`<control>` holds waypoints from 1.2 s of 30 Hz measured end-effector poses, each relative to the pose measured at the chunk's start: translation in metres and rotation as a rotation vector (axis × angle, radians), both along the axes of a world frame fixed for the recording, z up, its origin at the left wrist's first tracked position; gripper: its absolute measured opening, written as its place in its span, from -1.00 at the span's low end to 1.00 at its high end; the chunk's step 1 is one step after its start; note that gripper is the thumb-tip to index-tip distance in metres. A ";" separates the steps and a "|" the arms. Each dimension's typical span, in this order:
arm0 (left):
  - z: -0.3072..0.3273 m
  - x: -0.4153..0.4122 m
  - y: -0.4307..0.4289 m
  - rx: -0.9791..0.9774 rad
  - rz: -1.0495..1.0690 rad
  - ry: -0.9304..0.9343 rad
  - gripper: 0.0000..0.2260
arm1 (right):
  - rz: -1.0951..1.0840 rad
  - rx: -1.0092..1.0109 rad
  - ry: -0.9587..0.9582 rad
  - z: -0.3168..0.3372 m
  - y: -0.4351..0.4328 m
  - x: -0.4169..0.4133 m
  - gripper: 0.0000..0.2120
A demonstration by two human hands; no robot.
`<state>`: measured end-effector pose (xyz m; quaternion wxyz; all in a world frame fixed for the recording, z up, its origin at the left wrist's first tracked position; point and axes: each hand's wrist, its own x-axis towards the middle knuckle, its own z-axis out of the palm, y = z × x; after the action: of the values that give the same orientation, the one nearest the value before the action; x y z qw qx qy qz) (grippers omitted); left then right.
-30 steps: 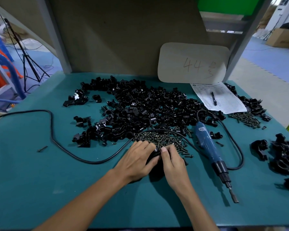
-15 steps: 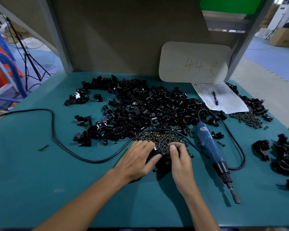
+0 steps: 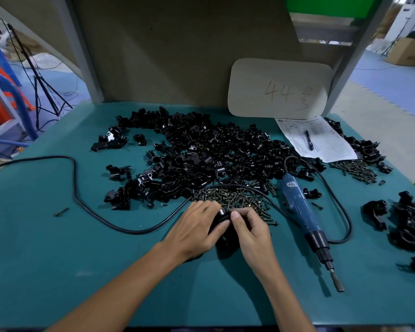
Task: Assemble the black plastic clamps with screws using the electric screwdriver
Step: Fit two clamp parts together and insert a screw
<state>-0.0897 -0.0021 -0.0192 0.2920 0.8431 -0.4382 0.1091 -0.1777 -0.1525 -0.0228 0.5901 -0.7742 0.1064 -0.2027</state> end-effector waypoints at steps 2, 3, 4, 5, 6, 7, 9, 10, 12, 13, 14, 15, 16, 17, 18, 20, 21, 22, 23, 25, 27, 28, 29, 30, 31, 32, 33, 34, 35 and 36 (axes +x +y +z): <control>0.001 0.000 0.000 0.002 0.006 -0.001 -0.74 | -0.017 -0.020 -0.003 0.000 0.001 0.000 -0.90; 0.001 0.000 0.000 0.008 0.006 -0.006 -0.73 | -0.028 -0.036 -0.003 0.000 0.001 0.000 -0.90; 0.001 0.000 -0.001 0.014 0.006 -0.013 -0.73 | -0.039 -0.059 -0.002 0.000 0.002 0.000 -0.89; 0.001 -0.001 -0.001 0.019 0.006 -0.022 -0.74 | -0.048 -0.085 0.001 0.000 0.002 0.000 -0.89; 0.001 -0.001 -0.001 0.020 0.007 -0.034 -0.75 | -0.055 -0.112 0.005 0.000 0.003 0.000 -0.88; 0.002 -0.002 -0.001 0.018 0.007 -0.050 -0.76 | -0.060 -0.140 0.008 0.000 0.003 -0.001 -0.87; 0.002 -0.002 -0.001 0.017 0.006 -0.081 -0.78 | -0.068 -0.189 0.008 0.001 0.004 -0.001 -0.84; 0.002 -0.002 -0.001 0.018 0.003 -0.094 -0.79 | -0.073 -0.204 0.009 0.001 0.004 -0.001 -0.83; 0.002 -0.002 -0.001 0.014 -0.001 -0.114 -0.81 | -0.085 -0.216 0.013 0.001 0.005 -0.001 -0.80; 0.002 -0.002 -0.001 0.011 -0.001 -0.117 -0.81 | -0.087 -0.207 0.015 0.001 0.005 -0.001 -0.79; 0.002 -0.002 -0.001 0.009 -0.001 -0.119 -0.80 | -0.083 -0.189 0.020 0.002 0.005 -0.001 -0.78; 0.001 -0.002 -0.001 0.011 -0.001 -0.123 -0.79 | -0.075 -0.173 0.028 0.002 0.004 0.000 -0.77; 0.001 -0.002 -0.001 0.017 -0.003 -0.130 -0.79 | -0.066 -0.166 0.039 0.002 0.004 0.000 -0.77; 0.001 -0.002 -0.001 0.024 -0.005 -0.139 -0.78 | -0.059 -0.169 0.051 0.001 0.004 0.001 -0.75; 0.000 -0.002 -0.001 0.031 -0.007 -0.149 -0.78 | -0.053 -0.174 0.058 0.001 0.004 0.001 -0.73; 0.000 -0.002 -0.001 0.037 -0.012 -0.162 -0.78 | -0.049 -0.187 0.059 0.000 0.003 0.002 -0.70; 0.000 -0.002 -0.001 0.027 -0.013 -0.159 -0.79 | -0.050 -0.195 0.057 0.000 0.003 0.002 -0.70; 0.001 -0.002 -0.001 0.014 -0.013 -0.152 -0.79 | -0.052 -0.200 0.055 0.000 0.003 0.001 -0.71; 0.001 -0.002 -0.001 0.006 -0.011 -0.147 -0.80 | -0.056 -0.198 0.048 0.001 0.003 0.001 -0.71; 0.001 -0.002 -0.001 0.016 -0.009 -0.152 -0.79 | -0.073 -0.200 0.036 0.002 0.003 -0.001 -0.70; 0.001 -0.002 -0.002 0.035 -0.005 -0.156 -0.77 | -0.083 -0.215 0.040 0.003 0.004 -0.001 -0.71; 0.001 -0.002 -0.002 0.042 -0.003 -0.157 -0.76 | -0.082 -0.218 0.043 0.002 0.004 0.000 -0.73; 0.001 -0.002 -0.002 0.046 -0.004 -0.156 -0.76 | -0.078 -0.217 0.044 0.001 0.004 0.000 -0.75; 0.000 -0.002 -0.002 0.048 -0.008 -0.147 -0.77 | -0.073 -0.216 0.047 0.000 0.004 0.000 -0.77; 0.000 -0.002 -0.002 0.047 -0.014 -0.122 -0.76 | -0.066 -0.211 0.051 -0.001 0.003 -0.001 -0.80; 0.000 -0.001 -0.002 0.040 -0.018 -0.085 -0.74 | -0.058 -0.199 0.055 -0.001 0.002 -0.001 -0.82; 0.000 -0.001 -0.001 0.029 -0.020 -0.052 -0.71 | -0.050 -0.179 0.053 -0.002 0.001 -0.002 -0.84; 0.000 -0.001 -0.001 0.016 -0.020 -0.031 -0.69 | -0.042 -0.157 0.047 -0.001 0.000 -0.002 -0.85; 0.000 -0.001 0.000 0.008 -0.019 -0.021 -0.67 | -0.033 -0.139 0.040 -0.001 -0.001 -0.003 -0.85; 0.000 -0.001 0.000 0.006 -0.018 -0.017 -0.67 | -0.023 -0.120 0.034 0.000 -0.001 -0.002 -0.85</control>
<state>-0.0906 -0.0021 -0.0196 0.2869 0.8391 -0.4483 0.1124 -0.1801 -0.1537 -0.0230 0.5384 -0.8102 0.1130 -0.2025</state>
